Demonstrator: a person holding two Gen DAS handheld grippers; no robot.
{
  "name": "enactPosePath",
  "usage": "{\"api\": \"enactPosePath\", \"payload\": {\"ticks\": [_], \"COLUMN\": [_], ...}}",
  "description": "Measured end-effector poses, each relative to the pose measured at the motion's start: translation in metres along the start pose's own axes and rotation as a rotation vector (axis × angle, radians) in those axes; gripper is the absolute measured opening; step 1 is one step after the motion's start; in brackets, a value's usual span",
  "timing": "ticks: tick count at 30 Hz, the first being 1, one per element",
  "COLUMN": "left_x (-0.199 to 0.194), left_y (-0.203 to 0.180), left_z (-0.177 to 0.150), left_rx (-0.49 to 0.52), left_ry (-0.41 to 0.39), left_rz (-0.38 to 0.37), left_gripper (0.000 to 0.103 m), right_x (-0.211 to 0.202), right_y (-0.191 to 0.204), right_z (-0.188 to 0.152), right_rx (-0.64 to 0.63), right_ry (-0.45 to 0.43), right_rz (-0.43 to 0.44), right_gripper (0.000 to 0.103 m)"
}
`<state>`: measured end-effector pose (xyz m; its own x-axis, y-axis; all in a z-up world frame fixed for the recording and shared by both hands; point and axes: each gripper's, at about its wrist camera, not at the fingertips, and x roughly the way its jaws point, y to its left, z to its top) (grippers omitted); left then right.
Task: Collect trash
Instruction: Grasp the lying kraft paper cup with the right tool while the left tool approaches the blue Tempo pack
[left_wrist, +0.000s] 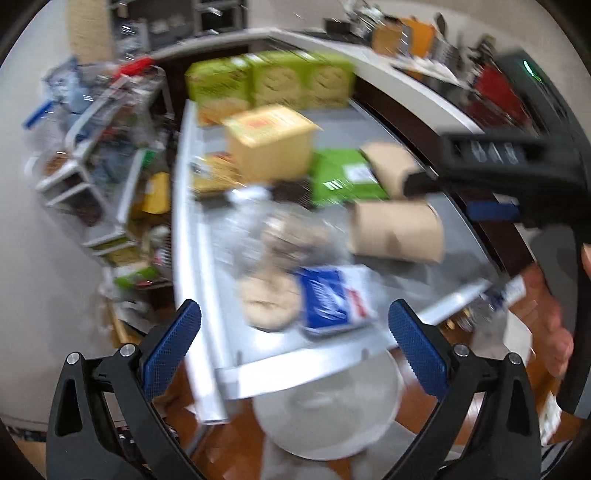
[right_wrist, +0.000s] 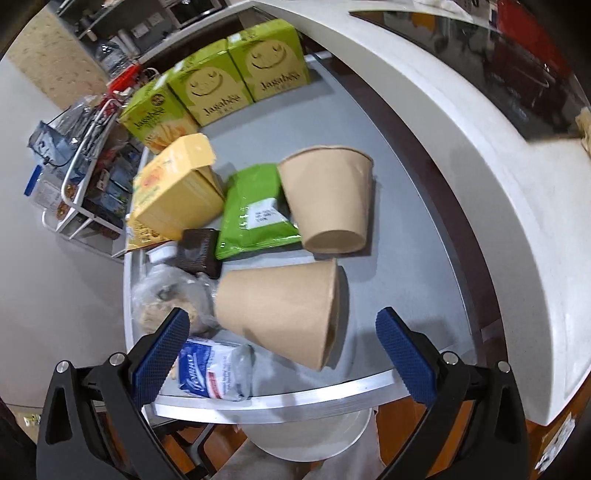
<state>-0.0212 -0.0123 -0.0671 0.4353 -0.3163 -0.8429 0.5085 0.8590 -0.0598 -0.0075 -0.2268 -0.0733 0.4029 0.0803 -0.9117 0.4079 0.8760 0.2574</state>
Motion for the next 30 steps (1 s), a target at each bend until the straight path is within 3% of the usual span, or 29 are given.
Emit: {"api": "enactPosePath", "payload": {"ticks": [4, 12, 13, 15, 22, 24, 25, 27, 30], "left_x": [0.023, 0.063, 0.064, 0.068, 0.069, 0.068, 0.067, 0.065, 0.060], "left_y": [-0.016, -0.010, -0.011, -0.011, -0.014, -0.010, -0.008, -0.005, 0.001], "left_z": [-0.001, -0.003, -0.004, -0.004, -0.002, -0.002, -0.002, -0.002, -0.003], "left_rx": [0.039, 0.012, 0.019, 0.032, 0.036, 0.040, 0.044, 0.051, 0.030], "left_ry": [0.045, 0.124, 0.122, 0.130, 0.125, 0.124, 0.125, 0.128, 0.143], "left_rz": [-0.061, -0.018, -0.009, -0.012, -0.012, 0.000, 0.004, 0.003, -0.065], "left_gripper": [0.090, 0.089, 0.082, 0.079, 0.079, 0.079, 0.079, 0.080, 0.084], "right_x": [0.002, 0.019, 0.024, 0.032, 0.056, 0.061, 0.062, 0.061, 0.057], "right_y": [-0.006, -0.002, -0.001, 0.005, 0.020, 0.020, 0.018, 0.008, -0.004], "right_z": [0.002, 0.004, 0.004, 0.005, 0.009, 0.010, 0.010, 0.010, 0.009], "right_rx": [0.006, 0.034, 0.038, 0.033, -0.006, -0.037, -0.051, -0.062, -0.069], "right_ry": [0.006, 0.052, 0.062, 0.074, 0.109, 0.118, 0.124, 0.140, 0.147], "right_rz": [-0.009, -0.019, -0.024, -0.041, -0.096, -0.126, -0.128, -0.122, -0.133], "right_gripper": [0.099, 0.099, 0.099, 0.099, 0.099, 0.095, 0.087, 0.086, 0.086]}}
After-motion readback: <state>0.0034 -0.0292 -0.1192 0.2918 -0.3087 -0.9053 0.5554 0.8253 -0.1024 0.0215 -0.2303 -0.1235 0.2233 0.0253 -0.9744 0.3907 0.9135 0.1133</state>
